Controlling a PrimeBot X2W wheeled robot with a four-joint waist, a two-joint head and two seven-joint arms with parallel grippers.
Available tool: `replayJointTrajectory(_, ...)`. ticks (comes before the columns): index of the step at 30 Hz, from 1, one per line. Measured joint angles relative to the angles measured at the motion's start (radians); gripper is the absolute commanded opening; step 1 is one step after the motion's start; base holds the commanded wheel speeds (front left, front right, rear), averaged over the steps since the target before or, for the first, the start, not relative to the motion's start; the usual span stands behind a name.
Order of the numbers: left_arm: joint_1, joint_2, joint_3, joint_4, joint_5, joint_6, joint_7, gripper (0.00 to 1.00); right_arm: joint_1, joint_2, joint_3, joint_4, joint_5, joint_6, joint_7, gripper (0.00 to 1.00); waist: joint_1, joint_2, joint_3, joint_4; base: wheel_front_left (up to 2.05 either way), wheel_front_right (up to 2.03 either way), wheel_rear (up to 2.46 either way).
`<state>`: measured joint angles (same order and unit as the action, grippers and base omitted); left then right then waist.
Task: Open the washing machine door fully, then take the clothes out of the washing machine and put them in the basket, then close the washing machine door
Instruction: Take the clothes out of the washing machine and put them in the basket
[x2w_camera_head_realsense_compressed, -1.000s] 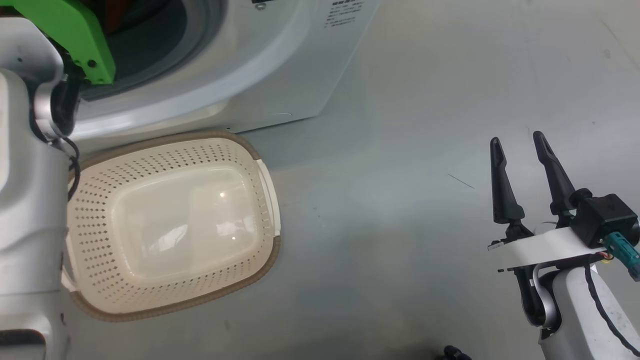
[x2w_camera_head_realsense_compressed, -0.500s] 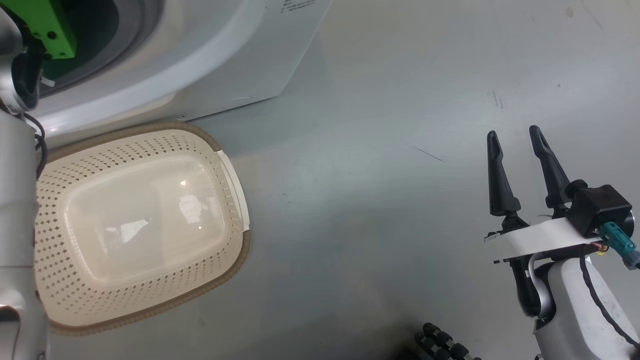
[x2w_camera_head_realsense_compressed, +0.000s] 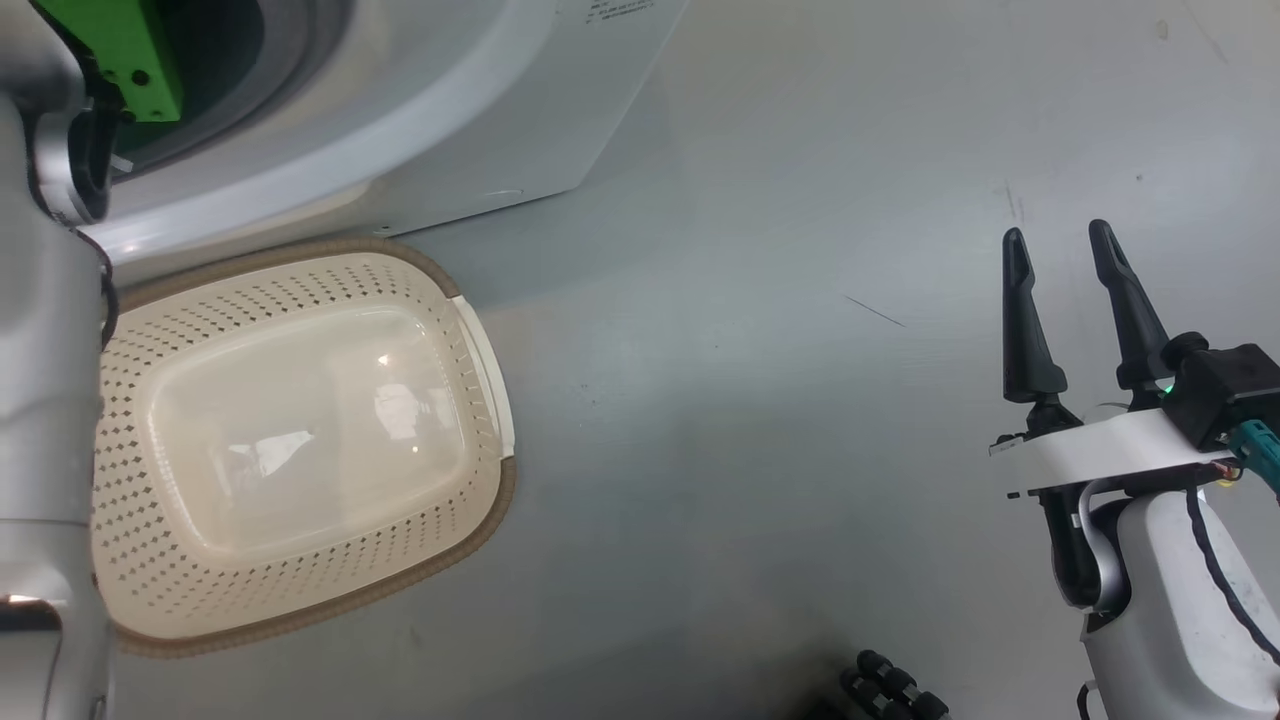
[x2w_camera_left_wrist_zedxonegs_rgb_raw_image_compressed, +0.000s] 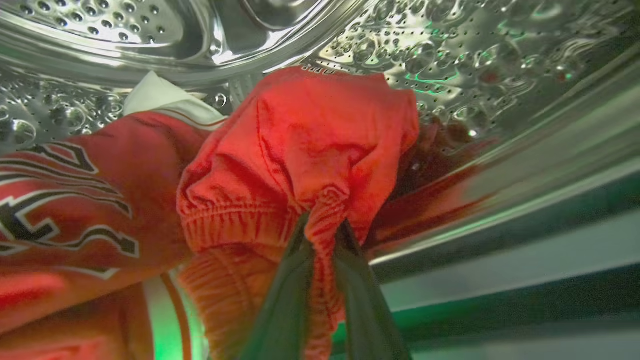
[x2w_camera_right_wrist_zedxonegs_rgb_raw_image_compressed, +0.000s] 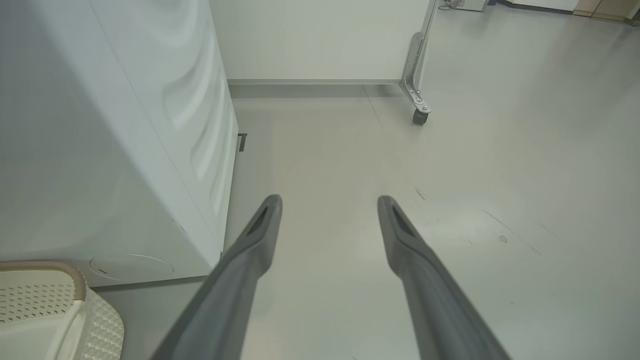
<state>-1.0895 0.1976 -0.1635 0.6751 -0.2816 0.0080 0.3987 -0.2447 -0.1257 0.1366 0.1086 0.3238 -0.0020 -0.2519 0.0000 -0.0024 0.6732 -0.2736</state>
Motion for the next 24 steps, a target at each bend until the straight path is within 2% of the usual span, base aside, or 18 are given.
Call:
replayJointTrajectory(13, 0.009, -0.034, 0.007, -0.013, -0.001, -0.006, -0.207, 0.0, -0.001, -0.009, -0.029, -0.002, -0.021, 0.001, 0.0, 1.0, 0.0, 0.0, -0.03, 0.064, 0.0, 0.0, 0.0)
replayJointTrajectory(24, 0.142, -0.086, 0.034, -0.063, -0.02, -0.004, -0.416, 0.0, 0.006, -0.02, -0.05, 0.001, -0.035, 0.001, 0.0, 1.0, 0.0, 0.0, -0.083, 0.116, 0.0, 0.0, 0.0)
